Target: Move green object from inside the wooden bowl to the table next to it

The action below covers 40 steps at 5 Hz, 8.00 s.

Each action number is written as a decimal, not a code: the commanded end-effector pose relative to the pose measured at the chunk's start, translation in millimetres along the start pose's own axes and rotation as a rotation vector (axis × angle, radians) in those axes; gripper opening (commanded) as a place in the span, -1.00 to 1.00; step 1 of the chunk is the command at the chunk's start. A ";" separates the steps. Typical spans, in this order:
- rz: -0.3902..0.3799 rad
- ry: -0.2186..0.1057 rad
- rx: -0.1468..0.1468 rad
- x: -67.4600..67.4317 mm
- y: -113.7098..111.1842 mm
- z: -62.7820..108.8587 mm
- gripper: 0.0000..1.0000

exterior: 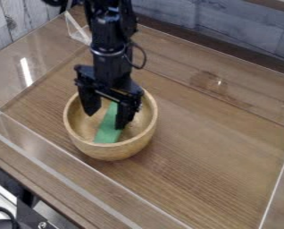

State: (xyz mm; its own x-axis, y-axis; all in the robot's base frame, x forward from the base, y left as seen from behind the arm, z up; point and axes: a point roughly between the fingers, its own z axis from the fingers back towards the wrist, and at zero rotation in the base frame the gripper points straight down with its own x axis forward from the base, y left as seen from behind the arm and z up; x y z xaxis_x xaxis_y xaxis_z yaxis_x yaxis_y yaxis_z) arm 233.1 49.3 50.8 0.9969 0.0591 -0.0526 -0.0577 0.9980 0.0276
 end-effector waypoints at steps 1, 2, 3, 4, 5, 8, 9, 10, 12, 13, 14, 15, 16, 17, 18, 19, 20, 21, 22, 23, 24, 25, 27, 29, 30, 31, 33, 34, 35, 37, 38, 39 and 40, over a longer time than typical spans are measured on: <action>0.030 -0.034 -0.003 2.5 -0.8 -4.4 1.00; 0.036 -0.046 -0.013 7.2 2.3 -6.1 1.00; 0.040 -0.062 -0.024 11.3 4.9 -3.7 1.00; 0.081 -0.074 -0.035 20.1 8.5 -12.8 1.00; 0.112 -0.093 -0.040 28.2 11.8 -18.7 1.00; 0.176 -0.111 -0.053 3.0 3.7 -29.3 1.00; 0.166 -0.106 -0.052 0.9 9.3 -28.3 1.00; 0.154 -0.100 -0.048 -1.2 14.6 -27.2 1.00; 0.151 -0.096 -0.038 7.8 25.5 -31.1 1.00; 0.181 -0.100 -0.044 5.2 19.7 -30.9 1.00; 0.212 -0.101 -0.048 2.6 13.7 -31.4 1.00; 0.203 -0.103 -0.048 9.3 18.9 -30.1 -1.00; 0.206 -0.116 -0.052 12.9 11.7 -19.5 -1.00; 0.208 -0.136 -0.056 16.7 4.4 -4.4 -1.00; 0.179 -0.149 -0.065 18.0 4.8 12.6 -1.00; 0.151 -0.176 -0.075 20.6 3.1 39.0 -1.00; 0.110 -0.197 -0.094 25.0 -17.5 63.1 -1.00; 0.104 -0.202 -0.107 30.6 -54.9 56.8 -1.00; 0.080 -0.190 -0.115 32.2 -99.8 38.9 -1.00; 0.041 -0.179 -0.119 30.5 -136.3 12.8 -1.00; 0.003 -0.183 -0.125 26.5 -157.9 -15.1 -1.00; -0.019 -0.193 -0.140 23.2 -159.6 -15.8 -1.00; -0.026 -0.174 -0.139 18.5 -156.6 -15.4 -1.00; -0.018 -0.155 -0.135 14.3 -161.6 -13.8 -1.00; -0.008 -0.148 -0.135 12.8 -165.0 -12.8 -1.00; -0.058 -0.140 -0.138 10.8 -161.1 -12.2 -1.00; -0.092 -0.137 -0.150 7.9 -160.0 -1.8 -1.00; -0.079 -0.142 -0.155 8.4 -162.3 3.8 -1.00; -0.050 -0.133 -0.157 1.7 -158.8 13.0 1.00; 0.038 -0.195 -0.184 18.9 -140.4 61.8 1.00; 0.103 -0.241 -0.184 43.7 -124.9 85.2 1.00; 0.122 -0.266 -0.177 53.2 -98.3 84.9 1.00; 0.128 -0.279 -0.169 58.5 -95.1 74.3 1.00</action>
State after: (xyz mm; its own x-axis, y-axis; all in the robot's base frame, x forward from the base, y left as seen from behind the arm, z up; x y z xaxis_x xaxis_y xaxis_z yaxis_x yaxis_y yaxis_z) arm 296.4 -46.3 109.1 0.9647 0.1912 0.1813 -0.1665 0.9756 -0.1429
